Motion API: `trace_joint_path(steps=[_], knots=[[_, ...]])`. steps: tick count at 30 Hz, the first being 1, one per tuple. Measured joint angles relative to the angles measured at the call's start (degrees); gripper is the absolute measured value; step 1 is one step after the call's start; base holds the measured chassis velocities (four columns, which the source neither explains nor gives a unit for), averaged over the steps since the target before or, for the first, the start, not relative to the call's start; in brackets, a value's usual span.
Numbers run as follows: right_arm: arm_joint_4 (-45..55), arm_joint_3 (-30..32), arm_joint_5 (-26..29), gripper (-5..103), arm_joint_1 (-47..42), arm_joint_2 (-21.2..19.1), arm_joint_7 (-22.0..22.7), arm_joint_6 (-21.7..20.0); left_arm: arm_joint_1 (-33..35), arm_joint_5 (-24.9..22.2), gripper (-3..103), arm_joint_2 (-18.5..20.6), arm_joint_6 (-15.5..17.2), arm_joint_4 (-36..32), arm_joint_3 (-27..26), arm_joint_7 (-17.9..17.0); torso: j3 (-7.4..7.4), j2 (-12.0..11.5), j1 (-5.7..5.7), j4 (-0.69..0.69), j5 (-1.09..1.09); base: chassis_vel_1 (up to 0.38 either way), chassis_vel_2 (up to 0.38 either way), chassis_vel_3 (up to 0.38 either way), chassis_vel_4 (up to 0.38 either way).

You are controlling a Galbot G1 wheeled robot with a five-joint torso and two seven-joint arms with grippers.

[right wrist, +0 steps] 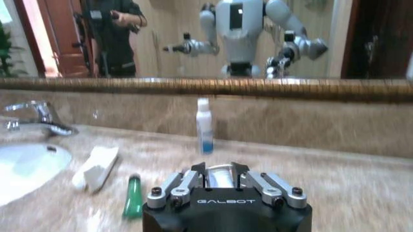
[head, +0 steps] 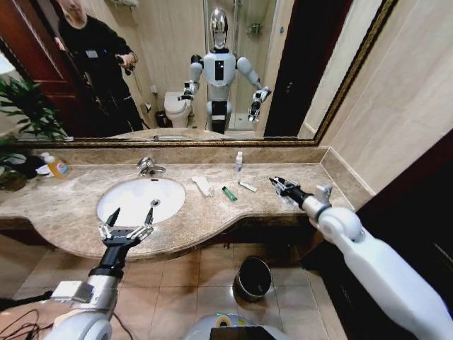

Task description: Pick up the trash from the sink and place it in the trash bin.

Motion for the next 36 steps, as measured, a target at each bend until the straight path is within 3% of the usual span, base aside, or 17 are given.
trace_joint_path(steps=[11,18,22,29,36], knots=[[1.80,3.96,-6.25,25,-12.98,7.82,-3.53,1.84,0.00,0.00,100,0.00,0.00,0.00,0.00,0.00,0.00,-0.01,0.00,0.00,-0.02,0.000,0.000,0.000,0.000],[1.76,5.29,-14.72,25,-21.97,17.05,-6.67,5.74,0.00,0.00,100,0.00,0.00,0.00,0.00,0.00,0.00,0.00,-0.01,-0.01,-0.02,0.000,0.000,0.000,0.000],[0.48,5.12,-18.50,25,-24.49,19.73,-7.24,7.91,0.00,0.00,100,0.00,0.00,0.00,0.00,0.01,0.00,0.00,-0.01,-0.01,-0.03,0.000,0.000,0.000,0.000],[-9.05,1.99,-25.82,25,-21.72,25.02,-6.63,10.36,0.00,0.00,100,0.00,0.00,0.00,0.00,0.01,0.01,0.00,0.00,0.00,-0.01,0.000,0.000,0.000,0.000],[-19.32,-0.48,-28.25,25,-17.08,27.52,-5.32,10.45,0.00,0.00,100,0.00,0.00,0.00,0.00,0.01,0.01,0.00,0.00,0.00,-0.02,0.000,0.000,0.000,0.000]])
